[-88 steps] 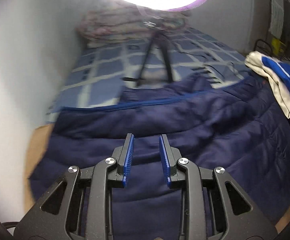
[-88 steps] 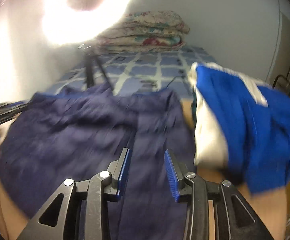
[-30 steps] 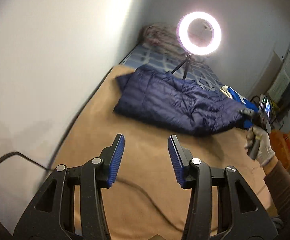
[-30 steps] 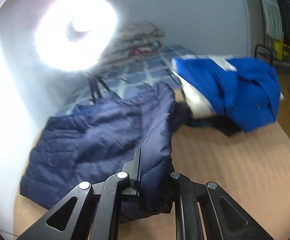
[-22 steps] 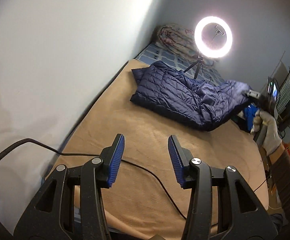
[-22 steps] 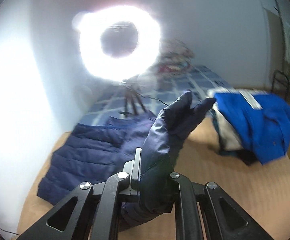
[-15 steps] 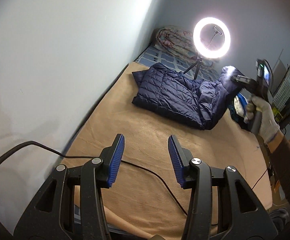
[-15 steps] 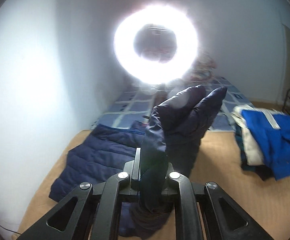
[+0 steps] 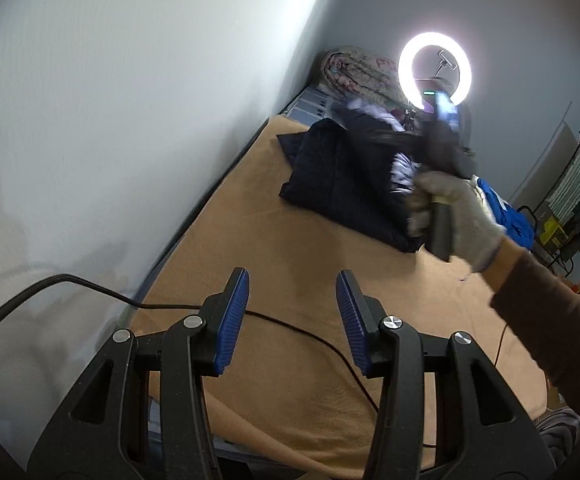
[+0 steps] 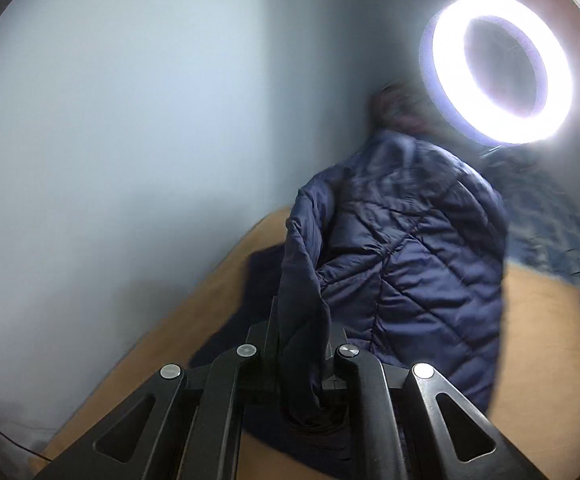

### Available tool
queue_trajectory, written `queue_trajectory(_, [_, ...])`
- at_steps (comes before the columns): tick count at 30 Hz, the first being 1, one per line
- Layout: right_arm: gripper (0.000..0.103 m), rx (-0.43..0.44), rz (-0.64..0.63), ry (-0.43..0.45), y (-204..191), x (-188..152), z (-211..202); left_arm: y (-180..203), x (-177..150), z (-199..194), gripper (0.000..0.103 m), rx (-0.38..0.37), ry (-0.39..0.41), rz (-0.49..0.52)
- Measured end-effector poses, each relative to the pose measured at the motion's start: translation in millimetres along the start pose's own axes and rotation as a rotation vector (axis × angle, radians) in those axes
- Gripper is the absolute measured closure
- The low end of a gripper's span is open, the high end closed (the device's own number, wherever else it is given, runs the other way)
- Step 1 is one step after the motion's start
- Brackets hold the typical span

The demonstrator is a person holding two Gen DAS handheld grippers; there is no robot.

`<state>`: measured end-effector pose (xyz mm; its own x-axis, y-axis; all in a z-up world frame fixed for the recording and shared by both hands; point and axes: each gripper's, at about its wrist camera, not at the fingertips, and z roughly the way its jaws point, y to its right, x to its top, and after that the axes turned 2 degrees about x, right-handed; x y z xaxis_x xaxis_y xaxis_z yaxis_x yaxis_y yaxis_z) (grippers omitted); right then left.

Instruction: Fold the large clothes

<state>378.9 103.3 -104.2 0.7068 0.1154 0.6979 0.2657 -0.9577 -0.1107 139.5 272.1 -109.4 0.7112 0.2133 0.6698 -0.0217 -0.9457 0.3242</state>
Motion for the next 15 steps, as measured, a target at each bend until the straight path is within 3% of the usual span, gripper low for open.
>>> queue_trajectory(5, [0.095,0.040,-0.031,-0.091,-33.1,-20.1,53.4,0.0,-3.5,4.8,0.057,0.010,-0.016,0.010])
queue_trajectory(13, [0.095,0.082,0.019,-0.126,-31.9,-20.7,78.5,6.1,-3.9,13.7,0.057,0.021,-0.026,0.021])
queue_trajectory(14, [0.094,0.102,0.021,-0.140,-32.5,-21.7,82.9,8.1,-4.4,16.0,0.057,0.022,-0.030,0.023])
queue_trajectory(15, [0.086,0.132,0.028,-0.163,-35.6,-23.7,86.8,9.3,-4.7,17.7,0.057,0.022,-0.032,0.024])
